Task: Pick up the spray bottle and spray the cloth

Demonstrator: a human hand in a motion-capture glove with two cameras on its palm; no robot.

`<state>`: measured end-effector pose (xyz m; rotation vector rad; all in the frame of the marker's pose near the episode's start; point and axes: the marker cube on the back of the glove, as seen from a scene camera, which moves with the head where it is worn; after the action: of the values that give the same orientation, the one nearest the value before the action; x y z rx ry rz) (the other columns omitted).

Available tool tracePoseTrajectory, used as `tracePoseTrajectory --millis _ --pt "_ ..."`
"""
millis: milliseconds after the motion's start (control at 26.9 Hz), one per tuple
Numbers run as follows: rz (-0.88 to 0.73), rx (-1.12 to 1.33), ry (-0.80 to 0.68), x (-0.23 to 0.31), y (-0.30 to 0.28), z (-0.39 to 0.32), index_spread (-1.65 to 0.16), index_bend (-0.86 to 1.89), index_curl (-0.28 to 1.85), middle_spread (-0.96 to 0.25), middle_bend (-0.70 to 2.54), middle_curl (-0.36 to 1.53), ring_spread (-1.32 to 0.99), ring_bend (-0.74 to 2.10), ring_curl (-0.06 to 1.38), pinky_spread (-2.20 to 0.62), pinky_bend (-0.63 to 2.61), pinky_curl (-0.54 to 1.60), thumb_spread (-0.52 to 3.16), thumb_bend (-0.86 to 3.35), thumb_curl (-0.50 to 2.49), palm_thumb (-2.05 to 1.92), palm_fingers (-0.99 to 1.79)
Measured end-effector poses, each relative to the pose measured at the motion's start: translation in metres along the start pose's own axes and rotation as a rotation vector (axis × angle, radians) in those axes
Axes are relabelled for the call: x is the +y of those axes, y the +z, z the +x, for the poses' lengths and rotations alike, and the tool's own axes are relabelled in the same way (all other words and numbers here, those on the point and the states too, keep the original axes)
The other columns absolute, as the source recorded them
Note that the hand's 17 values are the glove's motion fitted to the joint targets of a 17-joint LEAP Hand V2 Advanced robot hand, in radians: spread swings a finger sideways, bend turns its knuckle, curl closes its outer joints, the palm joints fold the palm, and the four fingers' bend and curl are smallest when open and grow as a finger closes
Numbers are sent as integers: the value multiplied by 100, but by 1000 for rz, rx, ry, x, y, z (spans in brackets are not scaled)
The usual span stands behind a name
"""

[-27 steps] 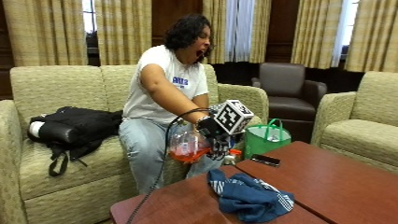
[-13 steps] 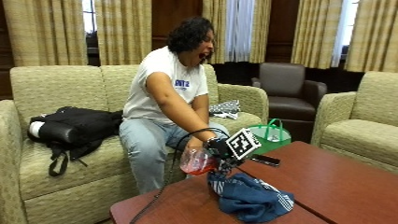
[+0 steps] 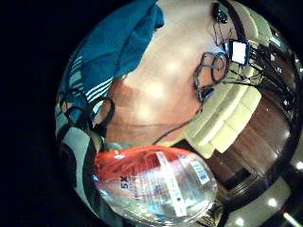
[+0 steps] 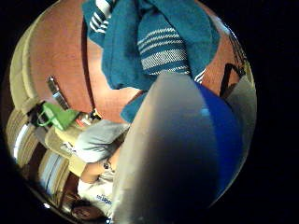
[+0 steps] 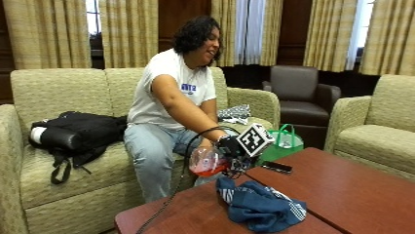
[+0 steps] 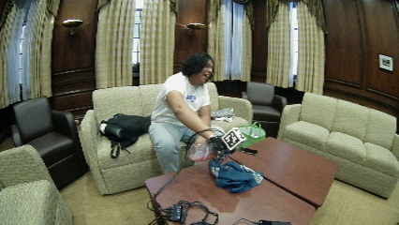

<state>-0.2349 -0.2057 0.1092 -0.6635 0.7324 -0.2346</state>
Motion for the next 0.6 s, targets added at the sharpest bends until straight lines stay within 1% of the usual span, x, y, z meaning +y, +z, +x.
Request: tracePoseTrajectory --millis 335,596 --pt "176 -145 17 35 -64 27 -28 27 55 -22 59 52 -21 70 46 -32 43 39 33 -4 76 90 139" --pt "357 -361 -57 83 -113 55 -28 26 56 -22 60 52 -20 70 46 -31 43 39 33 -4 76 90 139"
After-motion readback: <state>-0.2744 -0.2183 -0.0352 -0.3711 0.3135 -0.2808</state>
